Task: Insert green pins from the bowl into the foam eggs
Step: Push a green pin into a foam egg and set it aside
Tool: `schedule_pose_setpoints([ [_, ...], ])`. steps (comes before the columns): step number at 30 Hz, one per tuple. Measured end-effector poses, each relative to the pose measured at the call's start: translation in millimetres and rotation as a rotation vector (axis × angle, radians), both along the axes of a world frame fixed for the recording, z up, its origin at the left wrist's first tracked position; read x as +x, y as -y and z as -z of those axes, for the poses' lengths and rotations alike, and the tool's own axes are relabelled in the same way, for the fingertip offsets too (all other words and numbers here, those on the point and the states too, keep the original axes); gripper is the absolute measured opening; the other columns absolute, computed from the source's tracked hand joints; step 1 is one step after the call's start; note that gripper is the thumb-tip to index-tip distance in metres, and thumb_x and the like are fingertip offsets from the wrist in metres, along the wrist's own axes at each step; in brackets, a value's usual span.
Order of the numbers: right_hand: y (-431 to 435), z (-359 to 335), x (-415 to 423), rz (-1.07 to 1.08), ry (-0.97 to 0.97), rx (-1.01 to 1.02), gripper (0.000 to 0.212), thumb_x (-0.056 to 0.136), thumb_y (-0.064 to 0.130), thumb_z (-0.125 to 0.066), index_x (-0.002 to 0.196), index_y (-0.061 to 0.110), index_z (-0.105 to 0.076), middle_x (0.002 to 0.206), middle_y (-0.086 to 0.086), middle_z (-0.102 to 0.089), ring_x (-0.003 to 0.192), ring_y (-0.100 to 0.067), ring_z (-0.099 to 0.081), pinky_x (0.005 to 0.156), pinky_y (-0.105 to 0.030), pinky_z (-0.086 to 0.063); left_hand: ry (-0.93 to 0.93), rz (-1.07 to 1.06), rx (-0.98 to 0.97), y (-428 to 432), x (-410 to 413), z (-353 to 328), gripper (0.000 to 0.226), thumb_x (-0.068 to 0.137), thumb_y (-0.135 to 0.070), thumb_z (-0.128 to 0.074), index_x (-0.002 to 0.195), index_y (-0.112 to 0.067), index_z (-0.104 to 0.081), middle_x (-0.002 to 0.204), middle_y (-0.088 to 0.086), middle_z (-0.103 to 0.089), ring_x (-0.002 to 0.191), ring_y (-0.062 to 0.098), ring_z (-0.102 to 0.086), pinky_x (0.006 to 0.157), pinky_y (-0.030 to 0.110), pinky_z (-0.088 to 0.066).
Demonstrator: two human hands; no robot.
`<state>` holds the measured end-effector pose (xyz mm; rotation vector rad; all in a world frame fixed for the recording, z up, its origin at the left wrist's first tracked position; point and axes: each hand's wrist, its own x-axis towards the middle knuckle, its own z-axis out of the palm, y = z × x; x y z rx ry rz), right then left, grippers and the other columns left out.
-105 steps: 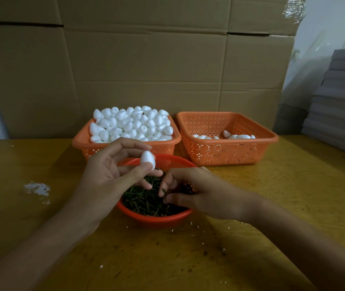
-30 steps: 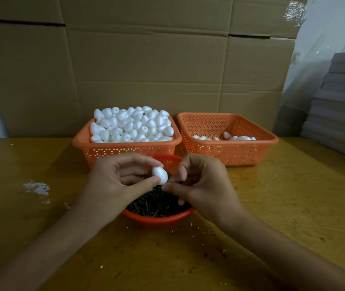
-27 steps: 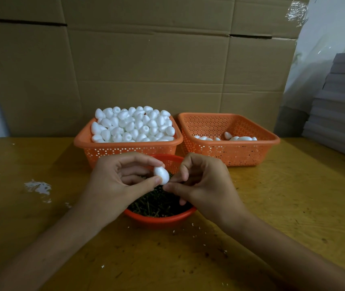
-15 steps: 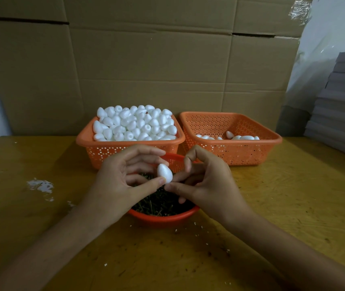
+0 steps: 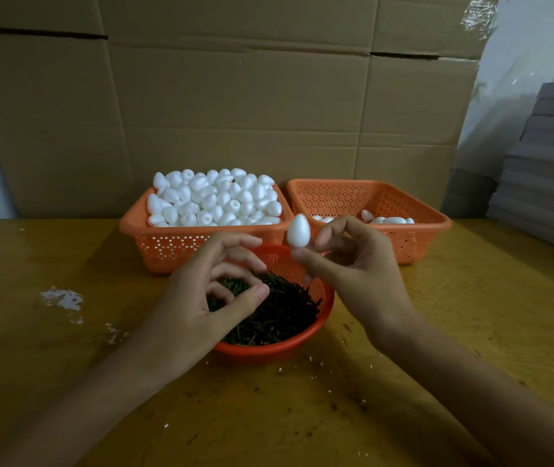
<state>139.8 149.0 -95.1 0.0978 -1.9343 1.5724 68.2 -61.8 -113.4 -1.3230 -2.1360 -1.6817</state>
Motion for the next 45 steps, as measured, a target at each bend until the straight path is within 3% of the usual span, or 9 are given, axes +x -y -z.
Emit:
schedule_pose_setpoints([
  [5, -34.7, -10.3, -2.5, 0.147, 0.017, -0.2, 0.017, 0.086, 0.01, -0.08, 0.091, 0.009, -0.064, 0.088, -0.012, -0.075, 0.067, -0.018, -0.069, 0.069, -0.028, -0.061, -0.413, -0.139, -0.118, 2.5, 9.4, 3.5, 0.023, 0.099, -0.038, -0.054, 0.11, -0.024, -0.069, 0.1, -0.017, -0.067, 0.105, 0.011, -0.065, 0.087, 0.034, -0.051],
  [9, -63.1, -12.7, -2.2, 0.278, 0.041, -0.295, 0.015, 0.088, 0.014, -0.08, 0.09, 0.013, -0.066, 0.084, -0.005, -0.075, 0.065, -0.011, -0.064, 0.066, -0.025, -0.058, -0.595, -0.133, -0.187, 0.5, 12.6, 3.5, 0.028, 0.104, -0.034, -0.049, 0.098, -0.019, -0.072, 0.095, -0.014, -0.065, 0.098, 0.01, -0.062, 0.083, 0.04, -0.048],
  [14, -82.5, -14.1, -1.3, 0.388, 0.072, -0.367, 0.013, 0.09, 0.023, -0.079, 0.085, 0.018, -0.068, 0.085, 0.0, -0.077, 0.074, -0.018, -0.065, 0.08, -0.036, -0.06, -0.747, -0.075, -0.316, 1.8, 13.7, 2.4, 0.031, 0.103, -0.039, -0.051, 0.092, -0.019, -0.072, 0.092, -0.011, -0.065, 0.094, 0.015, -0.061, 0.077, 0.041, -0.046],
  [18, -89.9, -12.5, -2.1, 0.449, 0.106, -0.374, 0.012, 0.089, 0.021, -0.08, 0.083, 0.015, -0.071, 0.098, -0.006, -0.075, 0.074, -0.017, -0.065, 0.08, -0.034, -0.061, -0.813, -0.066, -0.349, 2.0, 14.4, 2.5, 0.032, 0.103, -0.041, -0.053, 0.094, -0.018, -0.074, 0.093, -0.009, -0.066, 0.096, 0.016, -0.062, 0.078, 0.039, -0.047],
  [23, -94.9, -7.2, -4.5, 0.445, 0.123, -0.336, 0.008, 0.089, 0.018, -0.079, 0.085, 0.011, -0.076, 0.081, 0.001, -0.076, 0.063, -0.008, -0.061, 0.061, -0.018, -0.057, -0.832, -0.063, -0.393, 2.4, 15.0, 2.7, 0.032, 0.103, -0.042, -0.054, 0.096, -0.019, -0.074, 0.095, -0.008, -0.066, 0.096, 0.017, -0.062, 0.076, 0.04, -0.049],
  [29, -98.4, -3.8, -6.1, 0.434, 0.116, -0.304, 0.005, 0.091, 0.016, -0.076, 0.09, 0.011, -0.078, 0.082, 0.0, -0.076, 0.059, -0.002, -0.062, 0.064, -0.018, -0.057, -0.837, -0.049, -0.424, 3.3, 15.5, 2.4, 0.032, 0.104, -0.042, -0.054, 0.097, -0.019, -0.074, 0.097, -0.007, -0.066, 0.096, 0.017, -0.061, 0.077, 0.04, -0.05],
  [36, -96.7, -2.6, -9.0, 0.437, 0.138, -0.309, 0.015, 0.089, 0.013, -0.079, 0.104, 0.011, -0.079, 0.095, -0.003, -0.077, 0.08, -0.013, -0.071, 0.082, -0.03, -0.064, -0.831, -0.042, -0.415, 2.7, 14.4, 3.8, 0.034, 0.107, -0.041, -0.05, 0.098, -0.018, -0.074, 0.097, -0.006, -0.065, 0.097, 0.019, -0.06, 0.078, 0.041, -0.051],
  [40, -94.3, -6.4, -8.0, 0.345, 0.094, -0.337, 0.032, 0.089, 0.01, -0.078, 0.12, 0.008, -0.073, 0.092, 0.0, -0.08, 0.085, -0.015, -0.078, 0.073, -0.022, -0.062, -0.841, -0.044, -0.401, 2.1, 14.3, 3.8, 0.04, 0.109, -0.043, -0.045, 0.097, -0.018, -0.074, 0.096, -0.006, -0.065, 0.096, 0.018, -0.061, 0.077, 0.04, -0.05],
  [45, -87.5, -9.3, -7.6, 0.295, 0.055, -0.324, 0.039, 0.096, 0.001, -0.067, 0.132, 0.015, -0.065, 0.1, 0.004, -0.08, 0.095, -0.017, -0.078, 0.075, -0.023, -0.062, -0.854, -0.046, -0.416, 2.5, 14.5, 3.3, 0.033, 0.106, -0.039, -0.052, 0.096, -0.017, -0.075, 0.096, -0.005, -0.066, 0.095, 0.02, -0.062, 0.076, 0.041, -0.052],
])
